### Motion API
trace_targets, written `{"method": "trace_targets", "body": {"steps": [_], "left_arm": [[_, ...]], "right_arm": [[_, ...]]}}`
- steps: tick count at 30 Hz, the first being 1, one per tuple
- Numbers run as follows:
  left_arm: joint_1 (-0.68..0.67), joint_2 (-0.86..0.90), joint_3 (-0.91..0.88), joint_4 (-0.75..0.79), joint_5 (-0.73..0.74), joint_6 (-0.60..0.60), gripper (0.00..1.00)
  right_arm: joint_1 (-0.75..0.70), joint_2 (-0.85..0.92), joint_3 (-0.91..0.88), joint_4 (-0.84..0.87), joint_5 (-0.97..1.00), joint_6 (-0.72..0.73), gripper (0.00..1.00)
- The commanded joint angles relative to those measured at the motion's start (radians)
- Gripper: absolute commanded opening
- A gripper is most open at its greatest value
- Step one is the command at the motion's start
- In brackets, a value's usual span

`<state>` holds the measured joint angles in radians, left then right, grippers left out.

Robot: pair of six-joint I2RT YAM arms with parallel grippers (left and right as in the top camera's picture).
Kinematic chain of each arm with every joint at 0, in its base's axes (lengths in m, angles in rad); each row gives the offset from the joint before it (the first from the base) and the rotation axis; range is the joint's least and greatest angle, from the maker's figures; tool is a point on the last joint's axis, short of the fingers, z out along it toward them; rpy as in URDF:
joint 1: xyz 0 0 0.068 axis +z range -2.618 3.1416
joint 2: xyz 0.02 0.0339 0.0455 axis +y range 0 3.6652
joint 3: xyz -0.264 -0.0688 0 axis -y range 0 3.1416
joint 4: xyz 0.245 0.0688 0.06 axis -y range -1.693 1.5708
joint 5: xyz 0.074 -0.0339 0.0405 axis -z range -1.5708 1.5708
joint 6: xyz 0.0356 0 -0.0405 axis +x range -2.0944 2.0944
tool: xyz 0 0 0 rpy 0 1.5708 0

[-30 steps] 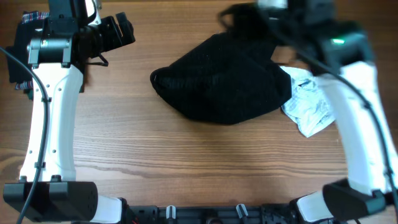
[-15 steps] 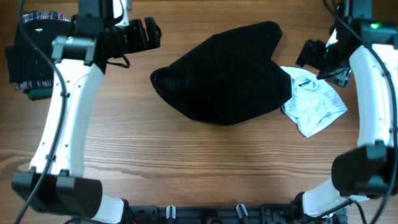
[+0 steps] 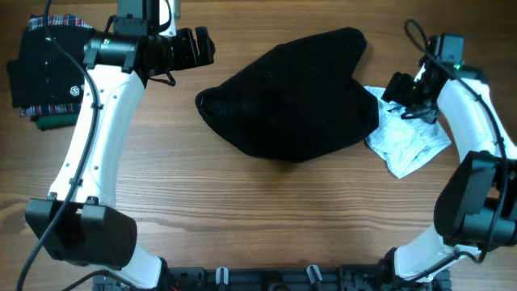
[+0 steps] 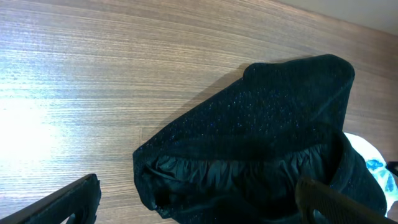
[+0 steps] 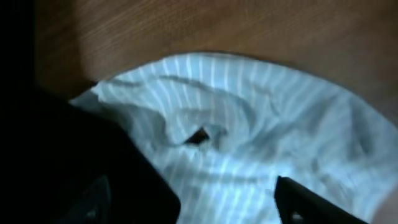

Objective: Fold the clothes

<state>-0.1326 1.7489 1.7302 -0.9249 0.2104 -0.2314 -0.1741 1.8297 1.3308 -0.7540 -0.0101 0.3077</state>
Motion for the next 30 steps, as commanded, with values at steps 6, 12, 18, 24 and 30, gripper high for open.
{"method": "trace_targets", "body": {"steps": [6,12,18,24,30], "left_arm": [[0.000,0.005,0.008,-0.012,0.008,-0.012,1.00],[0.000,0.006,0.007,-0.016,0.008,-0.012,1.00],[0.000,0.006,0.007,-0.030,0.006,-0.012,1.00],[0.000,0.006,0.007,-0.037,0.001,-0.012,1.00],[0.000,0.006,0.007,-0.037,0.001,-0.012,1.00]], "right_arm": [[-0.011,0.058,-0.122,0.175,0.065,-0.015,0.71],[-0.012,0.104,-0.127,0.216,0.102,-0.017,0.71],[-0.017,0.174,-0.127,0.245,0.112,-0.017,0.50],[-0.025,0.157,-0.113,0.253,0.173,0.014,0.05],[-0.118,0.051,0.022,0.188,0.179,0.010,0.04]]}}
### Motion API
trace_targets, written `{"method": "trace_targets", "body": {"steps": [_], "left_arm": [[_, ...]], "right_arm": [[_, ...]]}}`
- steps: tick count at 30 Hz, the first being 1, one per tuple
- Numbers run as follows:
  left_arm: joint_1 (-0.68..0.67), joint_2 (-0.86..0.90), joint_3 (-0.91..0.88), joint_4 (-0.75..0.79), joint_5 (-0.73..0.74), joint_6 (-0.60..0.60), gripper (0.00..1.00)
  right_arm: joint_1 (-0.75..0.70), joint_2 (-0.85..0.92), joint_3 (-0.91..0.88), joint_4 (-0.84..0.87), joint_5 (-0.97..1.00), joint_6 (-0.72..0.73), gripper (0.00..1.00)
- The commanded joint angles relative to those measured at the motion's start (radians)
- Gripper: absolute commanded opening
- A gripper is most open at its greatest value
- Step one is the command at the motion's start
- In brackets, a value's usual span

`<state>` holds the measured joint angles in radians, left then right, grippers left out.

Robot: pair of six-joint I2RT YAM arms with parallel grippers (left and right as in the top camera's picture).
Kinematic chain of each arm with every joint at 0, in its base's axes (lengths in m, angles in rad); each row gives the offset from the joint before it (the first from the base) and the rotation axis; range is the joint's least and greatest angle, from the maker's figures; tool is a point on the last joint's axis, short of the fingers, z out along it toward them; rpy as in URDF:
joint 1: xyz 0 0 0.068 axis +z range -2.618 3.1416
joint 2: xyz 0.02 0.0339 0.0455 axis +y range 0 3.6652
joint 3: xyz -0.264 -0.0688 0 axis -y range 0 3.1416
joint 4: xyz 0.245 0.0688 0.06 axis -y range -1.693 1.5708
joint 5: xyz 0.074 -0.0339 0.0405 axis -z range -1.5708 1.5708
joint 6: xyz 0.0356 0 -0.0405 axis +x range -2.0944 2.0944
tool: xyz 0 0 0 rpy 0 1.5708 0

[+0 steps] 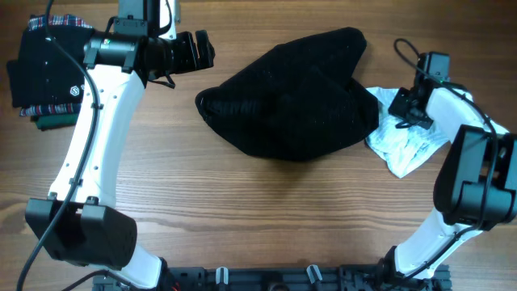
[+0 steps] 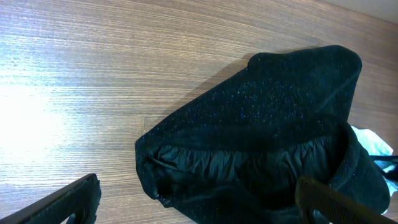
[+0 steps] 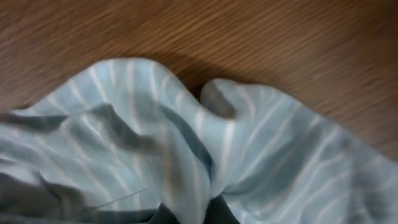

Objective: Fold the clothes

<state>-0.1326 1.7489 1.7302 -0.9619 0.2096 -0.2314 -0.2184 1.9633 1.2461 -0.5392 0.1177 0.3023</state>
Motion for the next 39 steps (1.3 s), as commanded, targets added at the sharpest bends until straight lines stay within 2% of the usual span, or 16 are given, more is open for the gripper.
{"method": "trace_targets", "body": {"steps": [1,9,14,17,18,19,20,21,29,30,33,35,38,39], "left_arm": [[0.000,0.006,0.007,0.000,0.002,-0.012,1.00],[0.000,0.006,0.007,0.000,0.002,-0.012,1.00],[0.000,0.006,0.007,0.000,0.002,-0.012,1.00],[0.000,0.006,0.007,-0.002,0.002,-0.012,1.00],[0.000,0.006,0.007,-0.002,0.002,-0.011,1.00],[0.000,0.006,0.007,-0.005,0.002,-0.010,1.00],[0.000,0.006,0.007,-0.007,0.002,-0.008,1.00],[0.000,0.006,0.007,-0.009,0.002,-0.008,1.00],[0.000,0.006,0.007,-0.012,0.002,-0.009,1.00],[0.000,0.006,0.007,-0.012,0.002,-0.009,1.00],[0.000,0.006,0.007,-0.013,0.002,-0.009,1.00],[0.000,0.006,0.007,-0.016,0.002,-0.009,1.00],[0.000,0.006,0.007,-0.023,0.002,-0.009,1.00],[0.000,0.006,0.007,-0.024,0.002,-0.009,1.00]], "right_arm": [[-0.096,-0.104,0.140,-0.043,0.051,0.014,0.04],[-0.251,-0.248,0.418,-0.154,0.031,-0.045,0.04],[-0.267,-0.268,0.444,-0.209,0.035,-0.056,0.05],[-0.267,-0.261,0.442,-0.254,0.068,-0.016,0.04],[-0.268,-0.261,0.440,-0.266,0.081,0.001,0.11],[-0.267,-0.259,0.440,-0.275,0.085,0.017,0.54],[-0.267,-0.259,0.440,-0.282,0.085,0.016,0.90],[-0.267,-0.259,0.440,-0.288,0.085,0.016,1.00],[-0.267,-0.259,0.441,-0.327,-0.010,0.012,0.99],[-0.267,-0.259,0.441,-0.338,-0.032,0.013,0.98],[-0.267,-0.257,0.440,-0.415,-0.177,0.014,0.85],[-0.266,-0.253,0.430,-0.470,-0.260,0.012,0.69],[-0.246,-0.252,0.366,-0.542,-0.338,-0.001,0.13],[-0.239,-0.252,0.344,-0.549,-0.354,-0.017,0.08]]}}
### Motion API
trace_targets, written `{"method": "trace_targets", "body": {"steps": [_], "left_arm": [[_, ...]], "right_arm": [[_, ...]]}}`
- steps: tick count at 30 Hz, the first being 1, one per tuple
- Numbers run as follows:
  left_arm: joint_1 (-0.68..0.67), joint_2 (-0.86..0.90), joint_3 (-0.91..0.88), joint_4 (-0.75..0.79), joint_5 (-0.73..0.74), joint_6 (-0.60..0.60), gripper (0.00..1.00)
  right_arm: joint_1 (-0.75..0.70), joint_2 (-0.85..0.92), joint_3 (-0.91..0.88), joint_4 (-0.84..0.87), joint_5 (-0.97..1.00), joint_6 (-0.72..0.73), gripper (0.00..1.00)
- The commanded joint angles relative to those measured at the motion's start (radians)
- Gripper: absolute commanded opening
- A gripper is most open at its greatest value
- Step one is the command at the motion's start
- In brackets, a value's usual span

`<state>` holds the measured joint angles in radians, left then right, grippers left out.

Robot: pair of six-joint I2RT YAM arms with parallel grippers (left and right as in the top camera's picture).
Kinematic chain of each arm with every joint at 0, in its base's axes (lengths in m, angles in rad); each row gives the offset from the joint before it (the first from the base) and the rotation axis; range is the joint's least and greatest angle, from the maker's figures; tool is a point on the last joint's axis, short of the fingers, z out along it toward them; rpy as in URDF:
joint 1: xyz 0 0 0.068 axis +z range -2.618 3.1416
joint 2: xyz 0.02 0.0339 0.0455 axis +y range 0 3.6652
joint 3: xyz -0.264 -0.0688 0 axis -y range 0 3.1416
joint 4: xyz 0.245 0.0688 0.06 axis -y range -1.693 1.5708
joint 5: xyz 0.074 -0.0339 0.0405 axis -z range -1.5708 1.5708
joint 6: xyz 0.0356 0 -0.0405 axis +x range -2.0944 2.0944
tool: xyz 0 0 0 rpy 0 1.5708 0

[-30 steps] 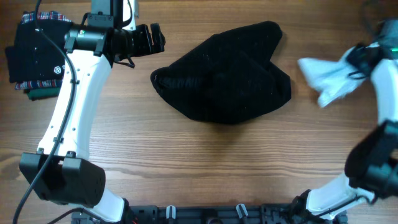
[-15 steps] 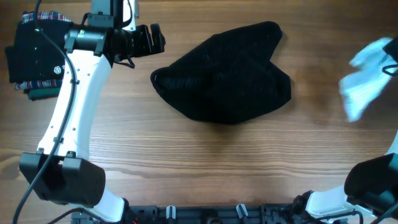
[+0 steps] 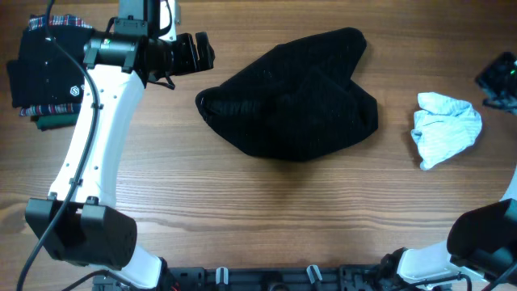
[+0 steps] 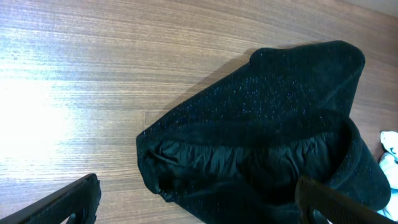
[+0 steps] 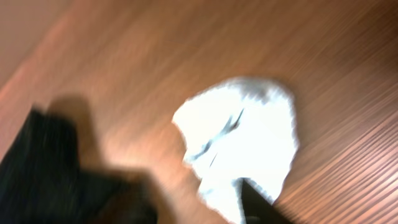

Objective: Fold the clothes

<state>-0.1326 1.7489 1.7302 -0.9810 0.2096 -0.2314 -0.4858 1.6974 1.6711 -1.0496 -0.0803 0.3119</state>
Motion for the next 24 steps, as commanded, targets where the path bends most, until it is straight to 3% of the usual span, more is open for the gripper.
{"method": "trace_targets", "body": {"steps": [1,11,24], "left_arm": [[0.000,0.006,0.007,-0.005,0.002,-0.009,1.00],[0.000,0.006,0.007,-0.025,-0.002,-0.009,1.00],[0.000,0.006,0.007,-0.033,-0.002,-0.009,1.00]], "right_arm": [[0.042,0.014,-0.126,-0.040,-0.180,-0.050,0.04],[0.092,0.014,-0.525,0.209,-0.182,-0.047,0.04],[0.046,0.014,-0.587,0.350,0.127,0.087,0.04]]}}
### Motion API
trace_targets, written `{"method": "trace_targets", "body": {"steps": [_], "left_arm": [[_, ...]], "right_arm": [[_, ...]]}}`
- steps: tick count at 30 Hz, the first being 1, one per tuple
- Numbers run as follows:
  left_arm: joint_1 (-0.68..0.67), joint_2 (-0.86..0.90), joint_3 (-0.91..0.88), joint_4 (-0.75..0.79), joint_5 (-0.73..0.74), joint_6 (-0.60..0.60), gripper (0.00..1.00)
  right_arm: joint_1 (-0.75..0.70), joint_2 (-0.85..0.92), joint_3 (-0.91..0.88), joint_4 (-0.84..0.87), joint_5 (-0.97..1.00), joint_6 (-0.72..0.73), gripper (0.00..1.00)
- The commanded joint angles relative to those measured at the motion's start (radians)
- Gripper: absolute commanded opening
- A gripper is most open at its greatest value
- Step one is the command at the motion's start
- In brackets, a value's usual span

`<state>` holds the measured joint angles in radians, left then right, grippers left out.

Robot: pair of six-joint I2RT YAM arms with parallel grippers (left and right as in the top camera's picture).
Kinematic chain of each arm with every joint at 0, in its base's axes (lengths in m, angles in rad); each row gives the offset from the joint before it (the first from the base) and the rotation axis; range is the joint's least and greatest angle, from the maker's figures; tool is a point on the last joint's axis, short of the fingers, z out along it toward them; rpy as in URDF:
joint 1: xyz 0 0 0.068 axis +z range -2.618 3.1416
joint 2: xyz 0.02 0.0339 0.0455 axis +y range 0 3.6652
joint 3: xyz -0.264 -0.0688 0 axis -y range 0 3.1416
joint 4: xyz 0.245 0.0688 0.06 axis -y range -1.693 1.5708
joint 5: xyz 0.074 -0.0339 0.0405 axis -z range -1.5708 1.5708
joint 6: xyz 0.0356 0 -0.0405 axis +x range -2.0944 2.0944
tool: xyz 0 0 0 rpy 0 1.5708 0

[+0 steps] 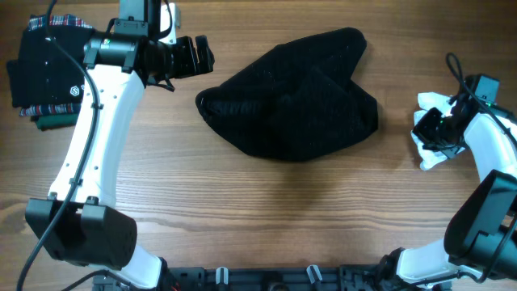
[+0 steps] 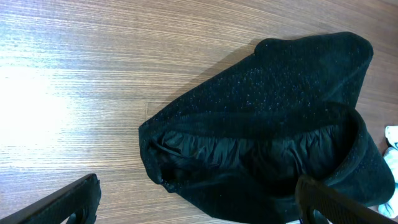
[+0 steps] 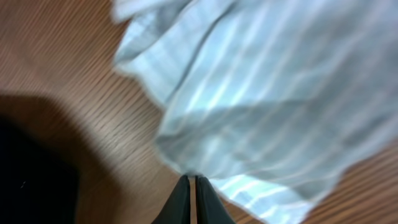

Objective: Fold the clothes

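Note:
A black garment point(image 1: 291, 93) lies crumpled in the middle of the table; the left wrist view shows its gathered opening point(image 2: 249, 152). My left gripper point(image 1: 198, 52) hovers open to the left of it, above the table, holding nothing, its fingers wide apart point(image 2: 198, 182). A small white cloth with pale blue stripes point(image 1: 428, 103) lies at the right, apart from the black garment. My right gripper point(image 1: 434, 129) is down on it. In the right wrist view the fingers point(image 3: 180, 199) are pressed together on the striped cloth's point(image 3: 267, 81) edge.
A stack of folded dark clothes point(image 1: 44, 65) sits at the far left corner, behind the left arm. Bare wooden table point(image 1: 258, 210) runs along the front. A cable loops off the right wrist near the table's right edge.
My right gripper was up near the right edge, apart from the striped cloth. Now it is down on the cloth and shut on its edge. The left arm and black garment have not moved.
The striped cloth first lay against the black garment's right side with my right gripper over it, then on it. Later the cloth lay farther right, apart from the garment, with the gripper away. Now the gripper holds it again. The left gripper stayed open throughout.

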<state>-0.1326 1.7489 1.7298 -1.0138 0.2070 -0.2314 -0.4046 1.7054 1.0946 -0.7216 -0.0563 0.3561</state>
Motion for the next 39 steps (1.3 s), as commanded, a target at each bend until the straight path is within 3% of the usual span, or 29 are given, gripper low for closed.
{"method": "trace_targets", "body": {"steps": [1,7,10,16,19,26,32,39], "left_arm": [[0.000,0.006,0.008,0.000,0.001,-0.009,1.00],[0.000,0.006,0.008,0.000,-0.013,-0.009,1.00],[0.000,0.006,0.008,0.000,-0.027,-0.009,1.00],[0.000,0.006,0.008,-0.001,-0.044,-0.009,1.00],[0.000,0.006,0.008,-0.001,-0.045,-0.009,1.00],[0.000,0.006,0.008,-0.001,-0.074,-0.009,1.00],[0.000,0.006,0.008,-0.001,-0.075,-0.009,1.00],[0.000,0.006,0.008,-0.001,-0.074,-0.009,1.00]], "right_arm": [[-0.045,0.006,-0.010,0.028,0.114,0.049,0.04],[-0.157,0.006,-0.010,0.090,0.138,0.074,0.04],[-0.202,0.006,-0.010,0.108,0.048,0.043,0.04],[-0.163,0.006,-0.010,0.122,-0.382,-0.281,0.04],[-0.101,0.006,-0.010,0.145,-0.492,-0.384,0.04],[0.023,0.061,-0.010,0.192,-0.323,-0.320,0.04],[0.025,0.160,-0.010,0.197,-0.313,-0.258,0.04],[0.020,0.167,-0.010,0.163,-0.123,-0.158,0.05]]}}
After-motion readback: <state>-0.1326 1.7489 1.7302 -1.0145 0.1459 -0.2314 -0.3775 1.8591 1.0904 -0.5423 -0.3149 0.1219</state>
